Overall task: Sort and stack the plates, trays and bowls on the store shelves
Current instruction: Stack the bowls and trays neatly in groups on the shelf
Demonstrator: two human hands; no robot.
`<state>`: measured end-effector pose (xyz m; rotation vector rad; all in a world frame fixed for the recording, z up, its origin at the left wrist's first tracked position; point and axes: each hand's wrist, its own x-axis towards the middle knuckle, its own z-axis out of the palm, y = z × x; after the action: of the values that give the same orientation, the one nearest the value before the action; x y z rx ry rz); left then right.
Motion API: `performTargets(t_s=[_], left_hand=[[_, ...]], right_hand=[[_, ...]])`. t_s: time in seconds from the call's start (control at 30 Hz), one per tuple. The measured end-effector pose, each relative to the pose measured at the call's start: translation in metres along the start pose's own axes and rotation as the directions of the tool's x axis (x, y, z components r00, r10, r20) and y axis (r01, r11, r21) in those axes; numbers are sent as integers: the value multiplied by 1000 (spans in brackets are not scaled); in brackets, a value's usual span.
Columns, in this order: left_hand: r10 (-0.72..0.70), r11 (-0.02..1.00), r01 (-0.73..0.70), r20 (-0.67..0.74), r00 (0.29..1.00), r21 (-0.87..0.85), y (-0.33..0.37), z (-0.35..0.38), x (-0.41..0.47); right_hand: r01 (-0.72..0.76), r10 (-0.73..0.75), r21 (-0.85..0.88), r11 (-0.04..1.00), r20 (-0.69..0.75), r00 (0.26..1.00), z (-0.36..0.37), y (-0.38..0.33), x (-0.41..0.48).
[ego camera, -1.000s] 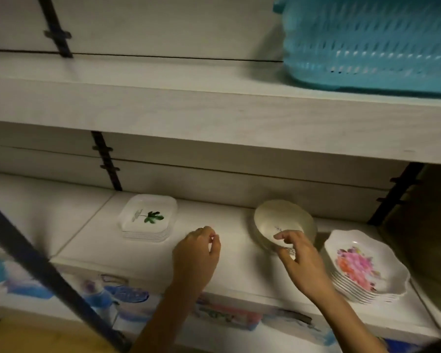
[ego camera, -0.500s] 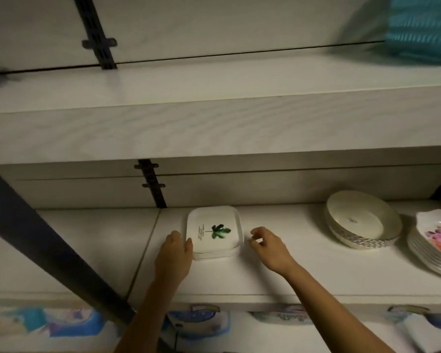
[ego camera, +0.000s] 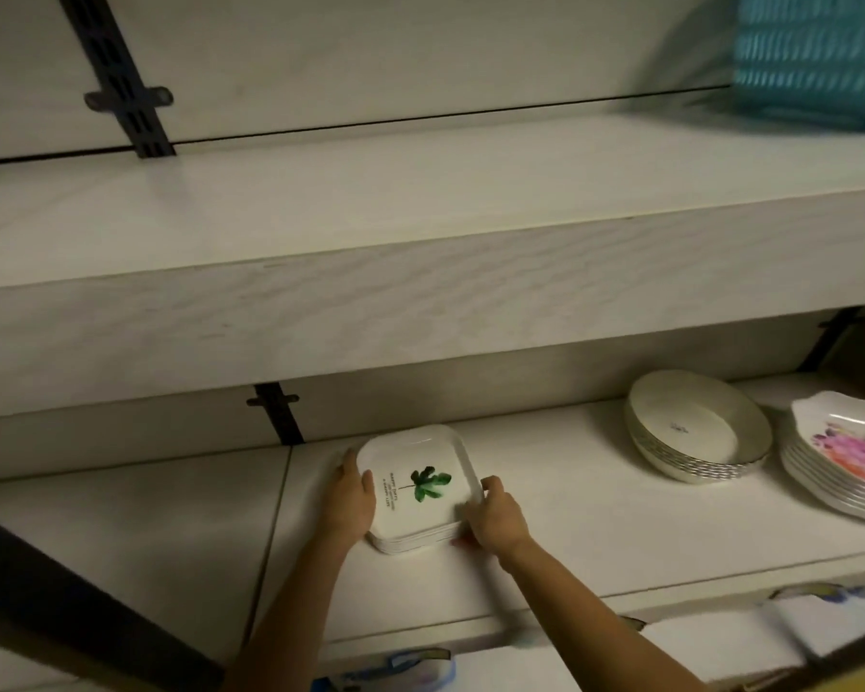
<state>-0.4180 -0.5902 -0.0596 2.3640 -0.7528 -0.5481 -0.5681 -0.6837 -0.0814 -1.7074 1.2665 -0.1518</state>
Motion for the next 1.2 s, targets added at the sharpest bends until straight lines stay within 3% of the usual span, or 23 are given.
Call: performTargets(t_s=[0.27, 0.43, 0.6, 0.67, 0.83, 1.2], left_hand=[[105, 992, -114, 146, 984, 54, 10, 18, -6], [89, 993, -98, 128, 988, 65, 41, 54, -29], [33, 990, -35, 15, 999, 140, 68, 91, -53], [16, 993, -17, 11, 1000, 115, 75, 103, -63], [5, 992, -7, 20, 1000, 125, 94, 122, -87], [-40, 999, 40, -1, 999, 36, 89, 135, -119]], right_hand=[[48, -47, -248, 968, 11, 999, -70, 18, 21], [-49, 36, -101, 994, -125, 992, -109, 40, 23], [-42, -19, 345, 938, 173, 985, -134, 65, -5], [-14, -68, 317, 948, 249, 966, -142, 76, -16], [53, -93, 231, 972, 166, 982, -158, 104, -18], [109, -141, 205, 973, 152, 978, -170, 126, -40]])
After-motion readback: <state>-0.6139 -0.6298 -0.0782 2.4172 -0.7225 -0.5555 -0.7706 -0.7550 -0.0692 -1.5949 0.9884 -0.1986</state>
